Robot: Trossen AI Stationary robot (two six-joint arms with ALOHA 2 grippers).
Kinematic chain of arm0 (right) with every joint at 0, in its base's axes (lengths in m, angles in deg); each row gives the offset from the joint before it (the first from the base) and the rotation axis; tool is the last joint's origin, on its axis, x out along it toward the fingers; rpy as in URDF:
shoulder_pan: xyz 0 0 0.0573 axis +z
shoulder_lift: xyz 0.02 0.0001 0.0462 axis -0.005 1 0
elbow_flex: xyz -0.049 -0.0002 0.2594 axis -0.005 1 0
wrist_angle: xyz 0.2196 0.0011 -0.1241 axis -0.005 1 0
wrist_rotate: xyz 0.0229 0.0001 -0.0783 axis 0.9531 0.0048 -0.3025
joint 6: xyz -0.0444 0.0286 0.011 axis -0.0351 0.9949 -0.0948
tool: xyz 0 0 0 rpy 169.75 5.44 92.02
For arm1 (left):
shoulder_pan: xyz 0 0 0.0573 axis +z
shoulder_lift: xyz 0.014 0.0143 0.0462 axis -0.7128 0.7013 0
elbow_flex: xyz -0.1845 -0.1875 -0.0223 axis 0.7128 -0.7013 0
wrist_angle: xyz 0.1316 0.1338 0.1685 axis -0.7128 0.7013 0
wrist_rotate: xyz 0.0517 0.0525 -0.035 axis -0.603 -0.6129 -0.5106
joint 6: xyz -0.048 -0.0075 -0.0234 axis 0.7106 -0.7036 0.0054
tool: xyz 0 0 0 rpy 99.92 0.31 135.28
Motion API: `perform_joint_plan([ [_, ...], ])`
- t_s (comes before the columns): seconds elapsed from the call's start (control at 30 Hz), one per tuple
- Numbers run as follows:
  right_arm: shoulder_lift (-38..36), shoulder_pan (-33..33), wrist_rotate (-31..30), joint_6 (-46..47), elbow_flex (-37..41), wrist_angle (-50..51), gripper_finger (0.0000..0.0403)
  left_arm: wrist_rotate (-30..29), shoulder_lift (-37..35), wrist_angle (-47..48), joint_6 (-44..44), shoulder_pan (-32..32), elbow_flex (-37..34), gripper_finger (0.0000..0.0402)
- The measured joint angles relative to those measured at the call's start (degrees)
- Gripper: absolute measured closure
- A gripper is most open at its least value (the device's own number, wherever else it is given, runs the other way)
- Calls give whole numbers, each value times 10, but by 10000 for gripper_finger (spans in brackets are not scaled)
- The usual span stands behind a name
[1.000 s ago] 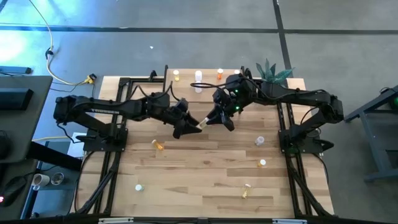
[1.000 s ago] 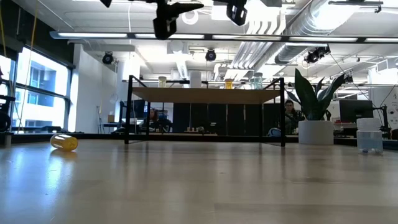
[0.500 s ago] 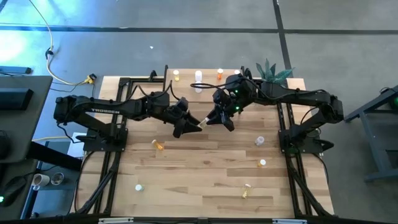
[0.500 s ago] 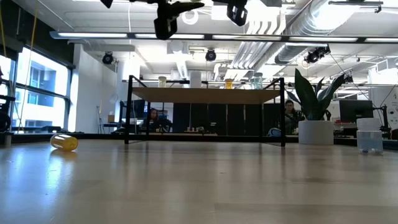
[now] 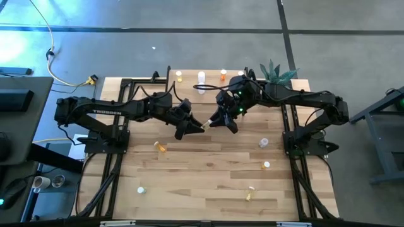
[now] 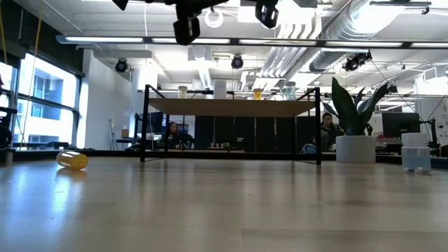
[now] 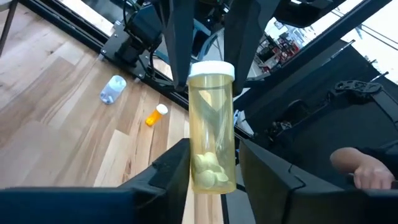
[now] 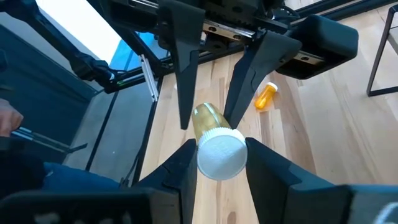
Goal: Pick and place medicine bottles onto shelf by color
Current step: Put the right yellow medicine bottle on the shelf aligned with the other yellow medicine bottle
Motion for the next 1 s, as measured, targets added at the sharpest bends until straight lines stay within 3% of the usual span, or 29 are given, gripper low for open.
perform_joint_plan([
  [0.27,0,0,-1,0,0,0,299,1,0,1,-9,0,0,307],
  [0.53,0,0,-5,-4,0,-5,293,1,0,1,-16,0,0,308],
  [0.77,1,-5,-21,-15,-8,-15,235,-5,-1,6,-35,0,0,308],
  [1.0,1,-54,-27,-15,-63,7,190,-32,-2,10,-63,-1,0,308],
])
